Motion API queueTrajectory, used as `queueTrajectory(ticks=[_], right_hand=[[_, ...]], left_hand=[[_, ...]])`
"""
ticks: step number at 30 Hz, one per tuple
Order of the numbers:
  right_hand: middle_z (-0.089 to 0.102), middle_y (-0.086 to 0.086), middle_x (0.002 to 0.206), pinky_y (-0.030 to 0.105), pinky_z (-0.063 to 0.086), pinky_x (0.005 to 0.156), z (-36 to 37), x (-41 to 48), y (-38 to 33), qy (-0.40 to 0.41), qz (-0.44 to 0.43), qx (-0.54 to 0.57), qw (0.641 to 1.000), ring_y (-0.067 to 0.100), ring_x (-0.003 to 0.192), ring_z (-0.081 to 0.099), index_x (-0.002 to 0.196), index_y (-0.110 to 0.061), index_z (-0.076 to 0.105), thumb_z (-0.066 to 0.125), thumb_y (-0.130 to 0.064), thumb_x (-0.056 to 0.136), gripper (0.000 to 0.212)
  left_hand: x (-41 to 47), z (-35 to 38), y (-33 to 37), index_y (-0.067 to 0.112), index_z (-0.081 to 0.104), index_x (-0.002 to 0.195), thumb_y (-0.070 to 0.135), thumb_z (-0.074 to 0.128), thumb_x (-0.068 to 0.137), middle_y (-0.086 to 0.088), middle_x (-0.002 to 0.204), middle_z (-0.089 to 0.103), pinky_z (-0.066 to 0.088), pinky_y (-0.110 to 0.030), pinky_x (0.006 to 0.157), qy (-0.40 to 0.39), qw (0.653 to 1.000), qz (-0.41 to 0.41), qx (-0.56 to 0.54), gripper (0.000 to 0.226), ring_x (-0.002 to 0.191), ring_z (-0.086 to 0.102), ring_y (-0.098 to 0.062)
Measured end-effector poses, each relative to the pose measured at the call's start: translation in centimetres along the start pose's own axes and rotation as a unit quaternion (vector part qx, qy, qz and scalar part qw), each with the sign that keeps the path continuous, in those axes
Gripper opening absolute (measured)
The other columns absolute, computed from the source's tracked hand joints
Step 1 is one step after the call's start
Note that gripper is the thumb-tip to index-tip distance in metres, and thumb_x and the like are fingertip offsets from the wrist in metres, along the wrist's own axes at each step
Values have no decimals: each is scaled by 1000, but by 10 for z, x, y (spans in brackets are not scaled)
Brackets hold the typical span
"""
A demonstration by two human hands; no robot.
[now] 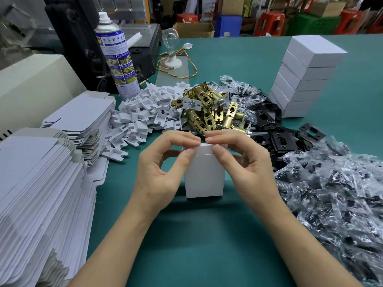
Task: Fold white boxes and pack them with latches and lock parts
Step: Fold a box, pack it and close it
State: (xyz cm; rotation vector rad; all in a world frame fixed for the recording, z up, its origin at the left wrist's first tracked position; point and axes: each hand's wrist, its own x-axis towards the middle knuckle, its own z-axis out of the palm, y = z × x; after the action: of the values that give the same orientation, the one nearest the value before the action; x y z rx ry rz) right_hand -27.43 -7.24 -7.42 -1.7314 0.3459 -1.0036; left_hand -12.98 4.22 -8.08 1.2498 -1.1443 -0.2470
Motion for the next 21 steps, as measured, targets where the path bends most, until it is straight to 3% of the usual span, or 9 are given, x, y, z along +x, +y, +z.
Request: queueTrajectory(ticks=[7,11,21], right_hand=[[74,-6,116,34,59,88,-4,-1,0,-12,2,-3,1000,22,121,66,107,-23,76,66,-17,97,15],[75,-11,111,25,57,83,-3,0,-2,-5,-23,-46,999,18,115,68,106,-22,77,68,-14,96,15],[74,-5,114,29,58,81,-9,1,0,-12,-52,-87,995,13,113,69,101,-12,78,72,-14,93,11]], left_hand=[[0,-4,-1,34,73,106,22,65,100,-6,121,75,56,-47,97,-21,999,-26,-29,15,124,66,-36],[0,-5,0,32,73,107,22,64,100,-6,121,75,57,-46,96,-26,999,-28,-22,15,123,66,-36],[0,-7,-2,32,76,109,25,66,100,4,121,76,58,-32,91,-29,999,-10,23,15,123,68,-28]])
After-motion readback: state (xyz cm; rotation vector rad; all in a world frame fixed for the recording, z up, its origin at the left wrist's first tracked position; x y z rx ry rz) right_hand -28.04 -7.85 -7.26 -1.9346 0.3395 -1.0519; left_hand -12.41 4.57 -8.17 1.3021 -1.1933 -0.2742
